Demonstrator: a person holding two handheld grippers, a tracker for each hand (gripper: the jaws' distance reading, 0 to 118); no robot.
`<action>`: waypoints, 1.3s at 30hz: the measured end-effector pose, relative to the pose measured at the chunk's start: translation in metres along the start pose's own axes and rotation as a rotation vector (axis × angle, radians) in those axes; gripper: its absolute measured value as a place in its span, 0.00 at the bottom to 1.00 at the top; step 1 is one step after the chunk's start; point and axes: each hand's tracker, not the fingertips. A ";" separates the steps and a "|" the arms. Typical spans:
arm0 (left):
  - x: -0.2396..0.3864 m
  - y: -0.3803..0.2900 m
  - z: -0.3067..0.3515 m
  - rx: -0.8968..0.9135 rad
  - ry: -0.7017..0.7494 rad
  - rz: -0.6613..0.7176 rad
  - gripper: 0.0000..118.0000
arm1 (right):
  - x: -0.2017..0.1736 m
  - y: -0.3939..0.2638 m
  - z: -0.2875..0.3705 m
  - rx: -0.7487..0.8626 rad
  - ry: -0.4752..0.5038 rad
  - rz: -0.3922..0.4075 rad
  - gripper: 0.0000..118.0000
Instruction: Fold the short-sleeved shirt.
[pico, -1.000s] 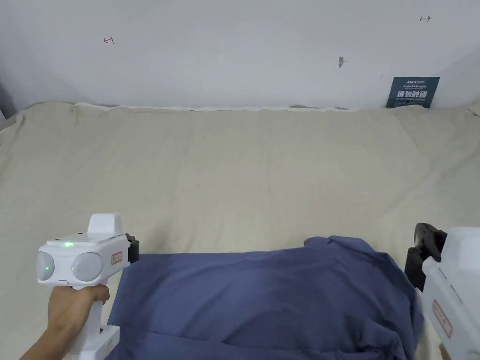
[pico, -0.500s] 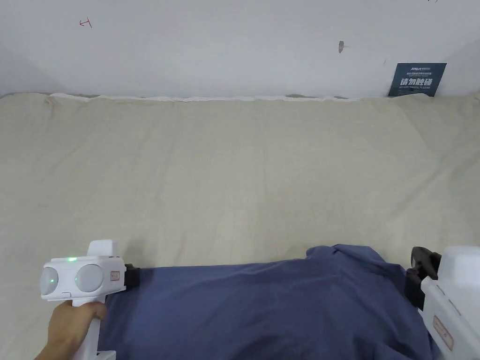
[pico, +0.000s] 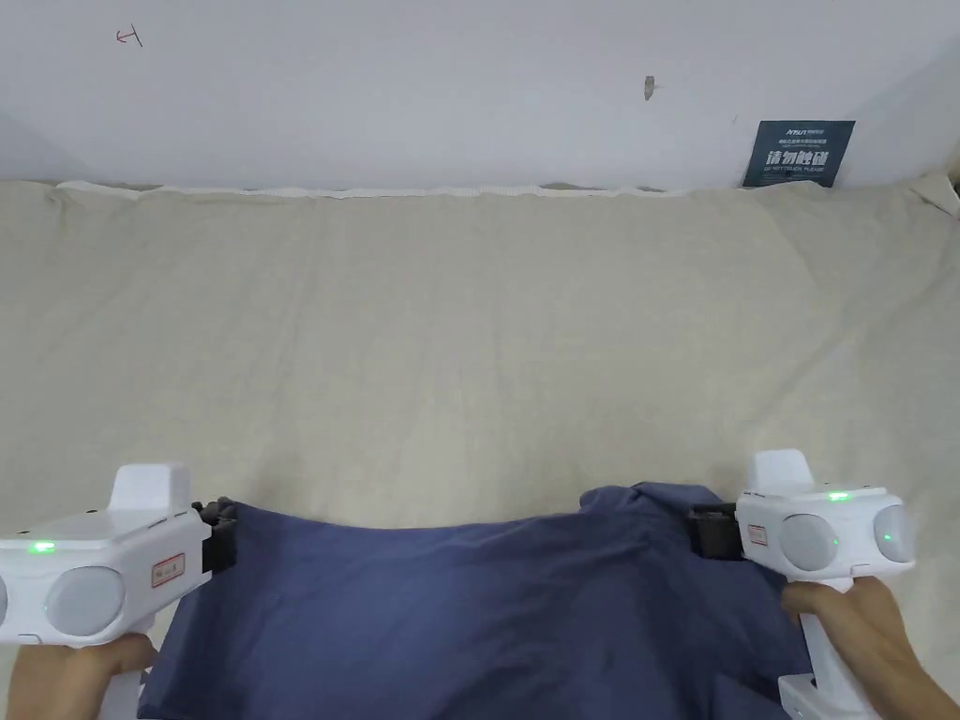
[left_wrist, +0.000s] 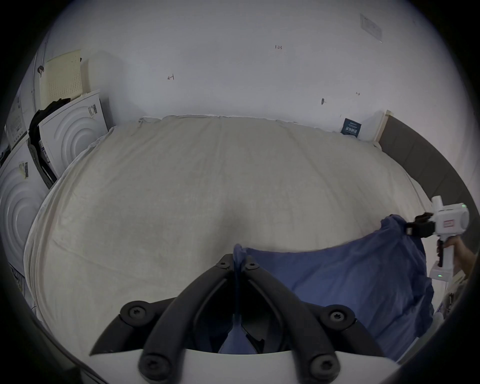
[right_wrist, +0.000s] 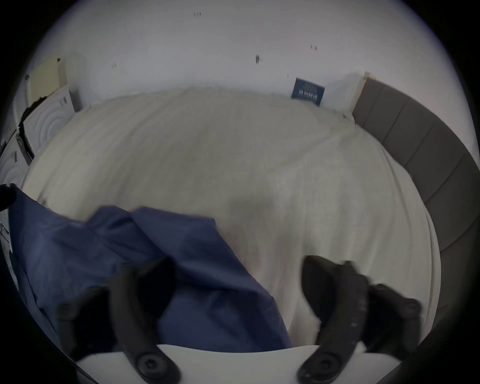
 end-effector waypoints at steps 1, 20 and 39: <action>0.000 0.000 0.003 0.003 -0.002 0.004 0.03 | 0.002 -0.001 -0.007 -0.017 0.002 -0.011 0.36; -0.026 -0.053 0.097 0.037 0.080 0.121 0.03 | 0.008 -0.094 0.234 0.318 0.193 -0.150 0.06; -0.019 -0.218 0.109 -0.259 0.139 0.082 0.03 | 0.000 -0.282 0.180 0.014 0.135 -0.303 0.06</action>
